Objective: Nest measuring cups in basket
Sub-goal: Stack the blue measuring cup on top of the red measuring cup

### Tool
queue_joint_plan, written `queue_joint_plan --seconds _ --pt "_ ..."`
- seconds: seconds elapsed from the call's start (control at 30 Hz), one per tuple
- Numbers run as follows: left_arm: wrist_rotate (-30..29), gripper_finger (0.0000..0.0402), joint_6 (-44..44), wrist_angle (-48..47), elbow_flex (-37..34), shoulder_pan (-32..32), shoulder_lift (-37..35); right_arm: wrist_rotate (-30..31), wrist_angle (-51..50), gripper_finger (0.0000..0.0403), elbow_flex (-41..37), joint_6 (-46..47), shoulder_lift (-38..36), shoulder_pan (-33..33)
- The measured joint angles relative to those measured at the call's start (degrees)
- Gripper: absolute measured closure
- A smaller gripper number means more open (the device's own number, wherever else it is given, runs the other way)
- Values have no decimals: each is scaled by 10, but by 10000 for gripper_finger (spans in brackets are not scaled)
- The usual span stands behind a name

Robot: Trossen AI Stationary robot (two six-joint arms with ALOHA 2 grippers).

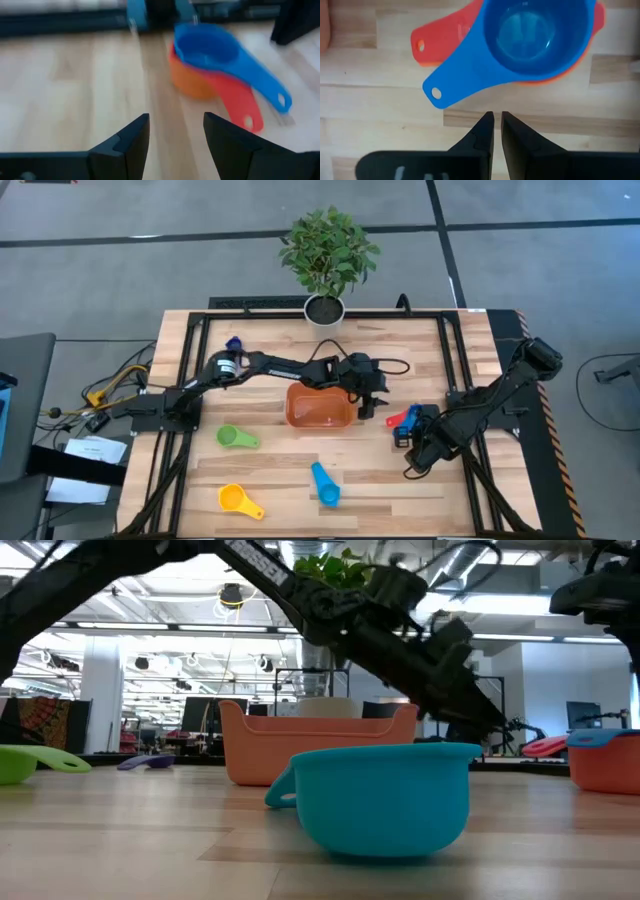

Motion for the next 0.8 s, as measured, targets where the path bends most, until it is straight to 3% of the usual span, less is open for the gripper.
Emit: queue_joint_plan --seconds 0.2,0.43,0.8 --pt "-4 226 12 3 36 -9 34 0 -2 345 -1 -1 16 0" --pt "-22 226 33 -4 38 -14 40 0 85 345 -29 -10 50 -8" --pt "-28 226 49 -46 37 -15 54 24 92 345 -37 -17 60 -22"
